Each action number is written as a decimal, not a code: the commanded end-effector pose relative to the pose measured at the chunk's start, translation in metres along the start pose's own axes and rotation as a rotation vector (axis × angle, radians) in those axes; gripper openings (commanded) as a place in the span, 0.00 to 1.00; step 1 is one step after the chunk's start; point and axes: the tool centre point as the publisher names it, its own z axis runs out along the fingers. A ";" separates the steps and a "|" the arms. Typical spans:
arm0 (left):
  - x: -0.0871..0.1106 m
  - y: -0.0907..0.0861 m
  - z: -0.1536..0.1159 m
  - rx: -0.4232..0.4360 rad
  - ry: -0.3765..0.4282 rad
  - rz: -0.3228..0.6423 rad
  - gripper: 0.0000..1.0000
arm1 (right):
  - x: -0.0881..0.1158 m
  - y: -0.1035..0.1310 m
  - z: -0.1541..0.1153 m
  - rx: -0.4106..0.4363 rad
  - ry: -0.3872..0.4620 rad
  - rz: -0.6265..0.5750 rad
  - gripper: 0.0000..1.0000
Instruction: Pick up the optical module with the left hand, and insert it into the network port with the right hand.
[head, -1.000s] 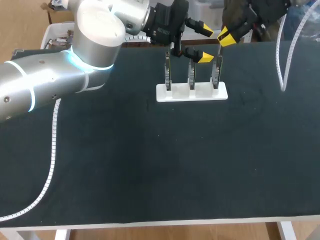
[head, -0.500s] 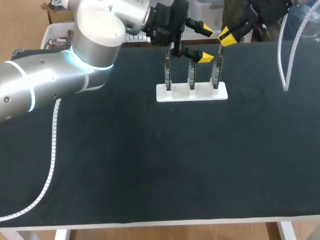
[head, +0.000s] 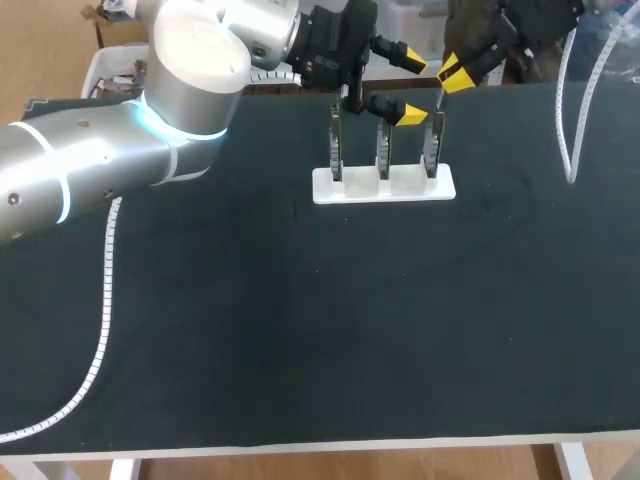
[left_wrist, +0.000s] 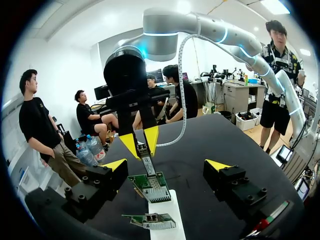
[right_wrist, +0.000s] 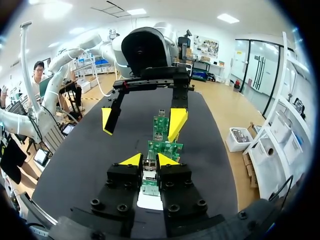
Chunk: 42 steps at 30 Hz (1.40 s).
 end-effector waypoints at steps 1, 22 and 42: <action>-0.001 0.000 0.000 0.000 0.004 -0.001 1.00 | 0.005 -0.010 0.001 -0.114 0.000 -0.005 0.00; -0.001 0.000 0.000 0.000 0.004 -0.001 1.00 | -0.002 -0.006 -0.001 -0.125 0.017 -0.036 0.00; -0.001 0.000 0.000 0.000 0.004 -0.001 1.00 | -0.028 0.004 -0.019 -0.076 0.013 -0.106 0.00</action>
